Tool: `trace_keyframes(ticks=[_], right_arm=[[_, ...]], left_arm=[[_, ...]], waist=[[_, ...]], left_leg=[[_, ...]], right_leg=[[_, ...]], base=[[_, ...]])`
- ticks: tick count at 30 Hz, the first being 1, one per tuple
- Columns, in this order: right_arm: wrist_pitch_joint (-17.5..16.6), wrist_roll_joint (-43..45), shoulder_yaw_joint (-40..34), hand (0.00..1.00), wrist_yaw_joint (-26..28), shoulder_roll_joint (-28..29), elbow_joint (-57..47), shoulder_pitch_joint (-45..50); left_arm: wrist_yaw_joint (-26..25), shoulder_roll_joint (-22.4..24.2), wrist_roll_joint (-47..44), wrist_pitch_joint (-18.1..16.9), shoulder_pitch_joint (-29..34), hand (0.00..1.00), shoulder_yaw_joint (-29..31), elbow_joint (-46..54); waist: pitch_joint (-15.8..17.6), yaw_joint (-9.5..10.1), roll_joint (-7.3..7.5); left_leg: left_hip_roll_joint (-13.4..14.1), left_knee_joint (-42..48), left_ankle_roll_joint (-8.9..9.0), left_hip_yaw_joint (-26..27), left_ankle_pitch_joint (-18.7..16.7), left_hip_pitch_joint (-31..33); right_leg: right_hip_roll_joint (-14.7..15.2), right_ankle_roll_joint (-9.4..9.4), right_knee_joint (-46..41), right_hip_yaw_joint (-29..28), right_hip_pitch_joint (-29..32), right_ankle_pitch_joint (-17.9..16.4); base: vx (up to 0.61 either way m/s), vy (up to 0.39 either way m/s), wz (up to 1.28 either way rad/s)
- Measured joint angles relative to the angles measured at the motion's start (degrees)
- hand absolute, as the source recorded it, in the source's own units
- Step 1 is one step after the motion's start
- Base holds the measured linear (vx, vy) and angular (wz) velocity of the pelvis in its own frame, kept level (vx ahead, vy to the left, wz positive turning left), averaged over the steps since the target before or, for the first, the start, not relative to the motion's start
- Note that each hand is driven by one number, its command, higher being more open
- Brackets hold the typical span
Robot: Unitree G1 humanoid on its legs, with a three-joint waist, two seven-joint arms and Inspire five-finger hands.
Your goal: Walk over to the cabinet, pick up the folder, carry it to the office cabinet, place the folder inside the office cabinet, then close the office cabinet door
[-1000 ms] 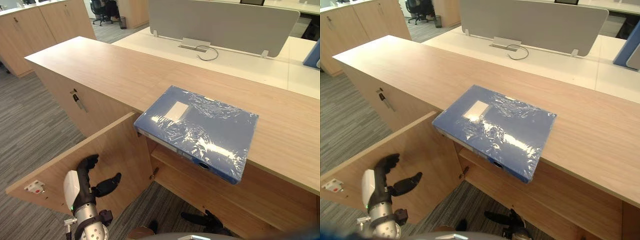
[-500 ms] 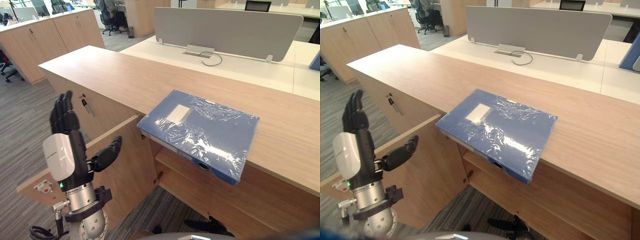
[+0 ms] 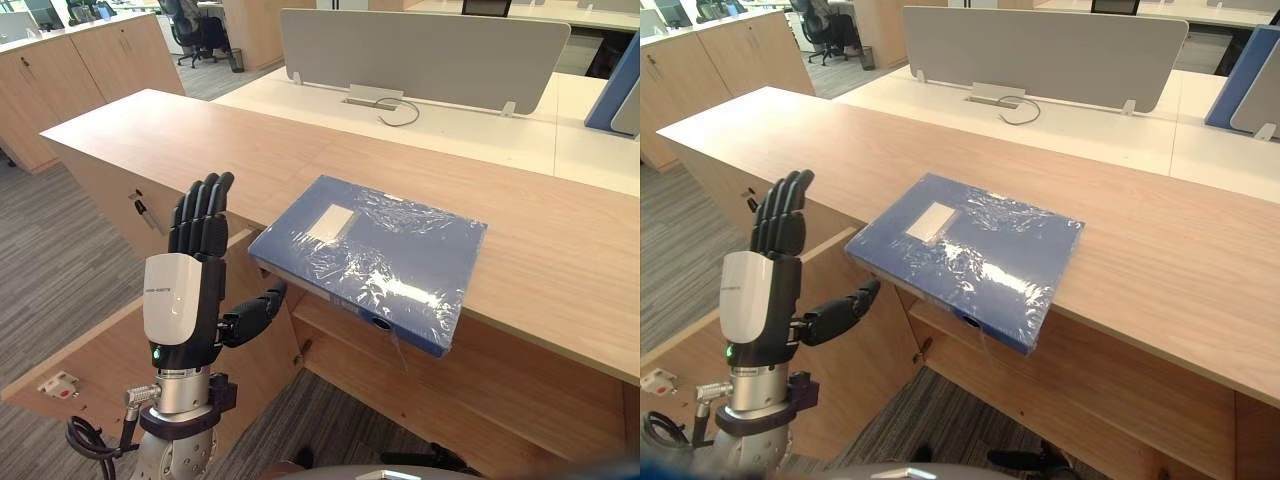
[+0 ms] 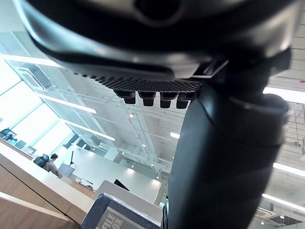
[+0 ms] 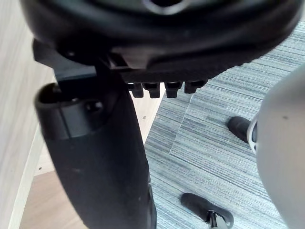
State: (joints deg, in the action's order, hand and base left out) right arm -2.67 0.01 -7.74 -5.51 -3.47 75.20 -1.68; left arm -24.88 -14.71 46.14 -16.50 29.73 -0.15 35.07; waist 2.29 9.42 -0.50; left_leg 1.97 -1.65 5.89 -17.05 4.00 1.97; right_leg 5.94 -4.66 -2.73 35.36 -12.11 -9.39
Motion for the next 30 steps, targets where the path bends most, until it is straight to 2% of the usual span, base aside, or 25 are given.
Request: trace_keyframes(ticks=[11, 16, 23, 30], right_arm=[[0.0, -0.5, 0.0, 1.0, 0.6, -1.1, 0.4, -0.1], [0.0, -0.5, 0.0, 1.0, 0.8, -1.2, 0.4, -0.2], [-0.1, -0.4, 0.0, 1.0, 1.2, -1.1, 0.4, -0.2], [-0.1, -0.4, 0.0, 1.0, 1.5, -1.3, 0.4, 0.1]], left_arm=[[4.3, -5.7, -0.1, -2.4, 2.4, 1.0, 1.2, 0.0], [5.1, -6.8, -0.1, -3.0, 2.6, 1.0, 1.1, -1.4], [6.2, -9.4, 0.0, -3.1, 2.4, 1.0, 0.9, -4.0], [6.6, -11.8, 0.7, -3.1, -0.5, 1.0, -0.3, -4.8]], waist=[[1.2, -0.16, -0.02], [1.4, -0.23, 0.19], [1.5, -0.57, 0.11], [1.7, -1.08, -0.18]], left_leg=[[0.6, -0.4, 0.09, 1.0, 0.1, 0.1], [0.8, -0.5, 0.09, 2.3, 0.1, -0.1], [1.5, -1.2, 0.08, 3.9, 0.1, -0.9], [1.9, -1.3, 0.08, 5.4, 0.1, -1.1]], right_leg=[[-0.3, 0.25, -0.3, -1.3, 1.0, -0.1], [-0.2, 0.27, -0.5, -2.6, 1.4, -0.1], [-0.1, 0.49, -1.2, -4.4, 2.2, -0.2], [-0.1, 0.71, -2.1, -6.0, 3.2, -0.3]], base=[[0.0, 0.0, -0.04], [0.0, 0.003, -0.11], [-0.02, 0.002, -0.13], [-0.02, -0.003, -0.12]])
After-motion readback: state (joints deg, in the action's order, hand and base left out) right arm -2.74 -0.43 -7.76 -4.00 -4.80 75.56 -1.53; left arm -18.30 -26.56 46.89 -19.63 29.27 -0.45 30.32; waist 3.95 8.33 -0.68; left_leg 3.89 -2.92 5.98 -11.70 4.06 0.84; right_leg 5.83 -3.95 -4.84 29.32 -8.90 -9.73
